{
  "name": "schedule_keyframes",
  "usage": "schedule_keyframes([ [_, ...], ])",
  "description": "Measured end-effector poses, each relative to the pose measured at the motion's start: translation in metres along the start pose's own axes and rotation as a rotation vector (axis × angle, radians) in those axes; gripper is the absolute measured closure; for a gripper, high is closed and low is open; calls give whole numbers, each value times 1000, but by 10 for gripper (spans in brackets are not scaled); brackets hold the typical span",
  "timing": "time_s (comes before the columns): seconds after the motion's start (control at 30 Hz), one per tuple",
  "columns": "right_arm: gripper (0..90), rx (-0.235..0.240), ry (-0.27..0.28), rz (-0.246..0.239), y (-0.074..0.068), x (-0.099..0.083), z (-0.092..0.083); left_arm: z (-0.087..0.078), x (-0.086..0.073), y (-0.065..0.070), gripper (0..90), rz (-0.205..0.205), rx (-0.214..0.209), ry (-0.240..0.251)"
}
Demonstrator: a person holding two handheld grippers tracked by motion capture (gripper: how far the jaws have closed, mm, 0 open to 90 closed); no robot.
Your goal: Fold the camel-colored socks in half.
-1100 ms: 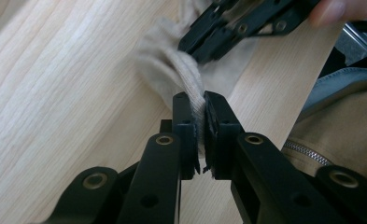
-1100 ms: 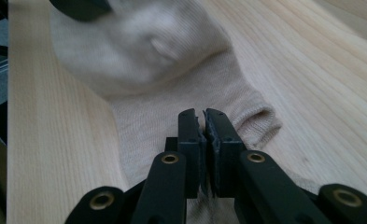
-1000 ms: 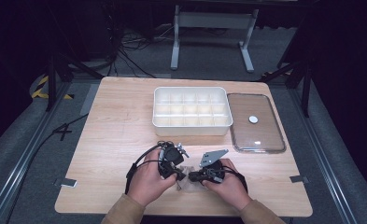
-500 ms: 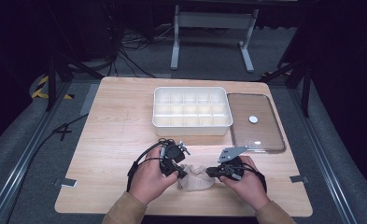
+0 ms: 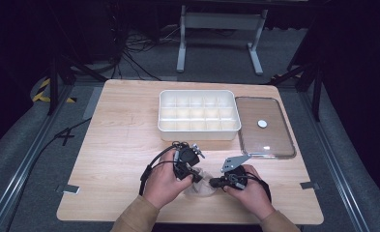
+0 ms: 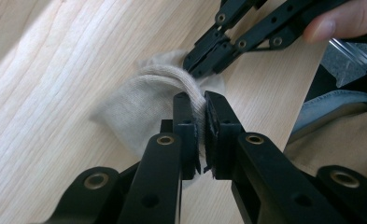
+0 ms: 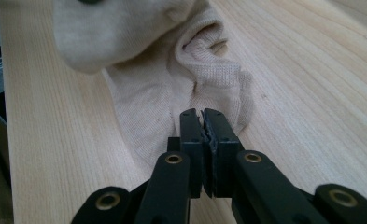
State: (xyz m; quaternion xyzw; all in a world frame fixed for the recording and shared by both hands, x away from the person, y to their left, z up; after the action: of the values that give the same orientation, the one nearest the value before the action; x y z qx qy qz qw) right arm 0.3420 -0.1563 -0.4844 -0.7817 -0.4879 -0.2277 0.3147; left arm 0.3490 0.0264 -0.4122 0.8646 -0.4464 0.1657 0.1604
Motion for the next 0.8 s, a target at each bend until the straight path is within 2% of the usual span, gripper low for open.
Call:
schedule_keyframes([
  [0.13,872,6,10,-7,-1,0,1,2,3,1,839,8,1,1],
  [0.2,872,13,16,-8,-1,0,2,6,3,1,840,3,3,-6],
  [0.33,871,8,26,-9,-2,-1,2,17,6,3,840,20,-3,-8],
  [0.43,870,8,30,-8,-2,-2,2,21,7,5,840,26,-21,-19],
  [0.63,845,-2,28,-23,-3,-2,2,26,6,4,839,22,-9,-20],
  [0.77,806,-29,23,-19,-2,-2,-2,30,5,5,835,14,-17,-24],
  [0.8,803,-61,17,-26,-2,-2,-6,30,5,5,828,11,-16,-20],
])
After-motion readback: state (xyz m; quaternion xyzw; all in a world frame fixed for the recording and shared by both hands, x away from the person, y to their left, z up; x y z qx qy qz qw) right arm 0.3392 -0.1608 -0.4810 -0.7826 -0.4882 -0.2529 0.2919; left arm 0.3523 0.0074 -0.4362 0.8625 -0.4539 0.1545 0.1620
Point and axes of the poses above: each handheld gripper's, and its own axes: z roughly forward along the jaws, x roughly out of its top, y roughly to its right, the point moved 2 cm from there along z, roughly forward along the jaws, and after that the axes turned 9 degrees about x, right-handed, at the moved point
